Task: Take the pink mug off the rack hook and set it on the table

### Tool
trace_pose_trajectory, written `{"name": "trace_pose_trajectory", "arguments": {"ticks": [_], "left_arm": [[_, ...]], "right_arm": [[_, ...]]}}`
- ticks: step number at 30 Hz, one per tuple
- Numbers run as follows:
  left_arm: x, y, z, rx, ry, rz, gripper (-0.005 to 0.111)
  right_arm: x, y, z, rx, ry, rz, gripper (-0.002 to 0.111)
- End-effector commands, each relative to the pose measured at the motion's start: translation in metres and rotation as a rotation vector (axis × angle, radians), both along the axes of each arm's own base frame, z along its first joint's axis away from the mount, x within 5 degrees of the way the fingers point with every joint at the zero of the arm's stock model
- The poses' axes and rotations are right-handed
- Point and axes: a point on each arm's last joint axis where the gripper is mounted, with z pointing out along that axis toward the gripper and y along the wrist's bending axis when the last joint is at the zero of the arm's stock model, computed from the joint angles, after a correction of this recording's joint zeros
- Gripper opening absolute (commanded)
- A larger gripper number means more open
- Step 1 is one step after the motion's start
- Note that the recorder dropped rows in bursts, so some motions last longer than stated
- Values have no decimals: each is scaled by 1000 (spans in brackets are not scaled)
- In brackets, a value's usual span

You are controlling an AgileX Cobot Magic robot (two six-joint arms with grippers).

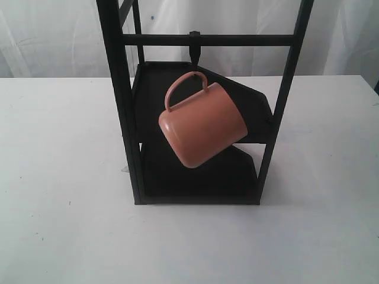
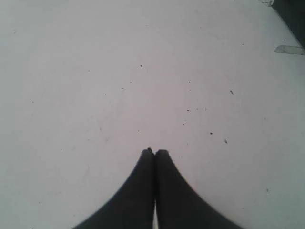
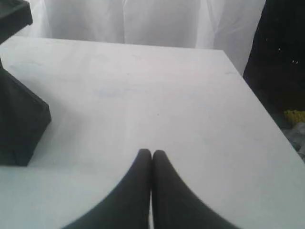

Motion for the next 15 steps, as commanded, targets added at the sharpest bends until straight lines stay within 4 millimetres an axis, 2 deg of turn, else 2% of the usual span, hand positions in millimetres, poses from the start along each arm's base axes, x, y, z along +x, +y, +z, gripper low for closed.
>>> {"name": "trace_pose_trajectory", "arguments": {"ticks": [1, 4, 8, 11, 12, 15], "left_arm": [[-1, -1, -2, -4, 15, -7, 0], [-1, -1, -2, -4, 15, -7, 0], [-1, -1, -2, -4, 15, -7, 0], [-1, -1, -2, -4, 15, -7, 0], [-1, -1, -2, -4, 15, -7, 0], [-1, -1, -2, -4, 15, -7, 0]], "right_arm": [[1, 0, 6, -19, -66, 8, 0], [1, 1, 8, -42, -93, 14, 0], [2, 2, 21, -21, -235, 22, 0], [1, 2, 32, 221, -354, 15, 0], [0, 2, 38, 377, -411, 13, 0], [-1, 1, 42, 455, -460, 19, 0]]}}
